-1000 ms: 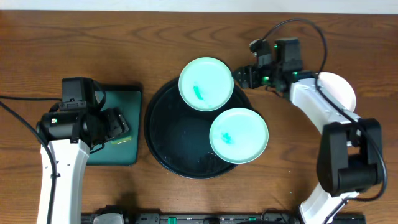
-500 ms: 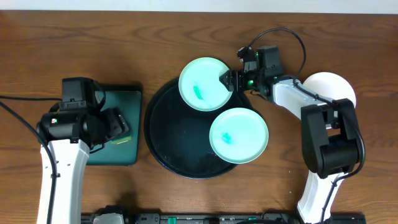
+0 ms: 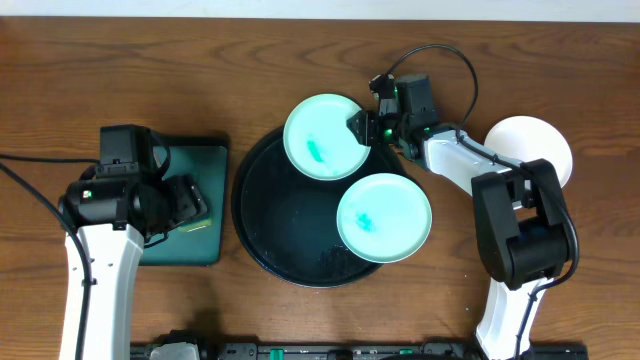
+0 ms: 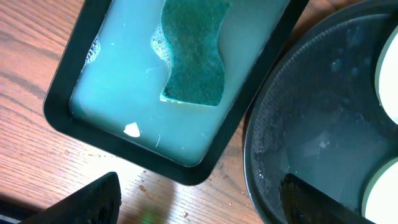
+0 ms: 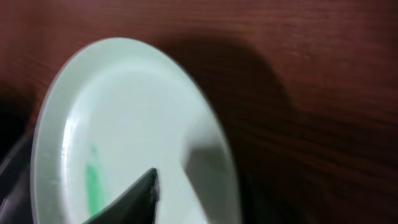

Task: Clean dirty plates on tray and stack at the side
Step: 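Reach the right gripper back and grip the upper green plate's rim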

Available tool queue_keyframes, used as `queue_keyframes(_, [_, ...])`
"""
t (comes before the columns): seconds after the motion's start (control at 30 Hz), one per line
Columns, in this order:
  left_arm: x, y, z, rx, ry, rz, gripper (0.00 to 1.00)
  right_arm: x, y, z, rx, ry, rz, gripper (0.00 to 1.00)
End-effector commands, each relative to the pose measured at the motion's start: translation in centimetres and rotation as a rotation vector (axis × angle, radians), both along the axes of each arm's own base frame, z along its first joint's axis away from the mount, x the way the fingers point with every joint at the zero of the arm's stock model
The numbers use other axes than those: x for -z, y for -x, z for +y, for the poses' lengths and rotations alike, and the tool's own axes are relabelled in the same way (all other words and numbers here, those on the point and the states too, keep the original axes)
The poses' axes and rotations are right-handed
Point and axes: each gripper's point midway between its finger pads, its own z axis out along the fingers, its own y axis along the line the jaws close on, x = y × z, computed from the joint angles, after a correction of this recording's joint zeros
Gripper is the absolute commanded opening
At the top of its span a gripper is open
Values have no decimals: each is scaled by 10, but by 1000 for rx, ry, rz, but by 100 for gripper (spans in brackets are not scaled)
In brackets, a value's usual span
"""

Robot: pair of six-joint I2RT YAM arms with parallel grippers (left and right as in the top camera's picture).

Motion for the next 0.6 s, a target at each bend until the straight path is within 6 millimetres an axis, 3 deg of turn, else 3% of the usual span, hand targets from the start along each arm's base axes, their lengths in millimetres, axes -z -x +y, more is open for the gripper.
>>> queue_keyframes(0.0, [-3,-1,0,4,-3,0,82,7,2,-1,41,32,22,31])
queue_keyframes(0.3, [-3,0,0,4,-2,2,82,12,6,-4,51,49,47,6])
queue_keyframes(0.57, [-3,0,0,4,-2,2,82,14,10,-3,41,46,67,1])
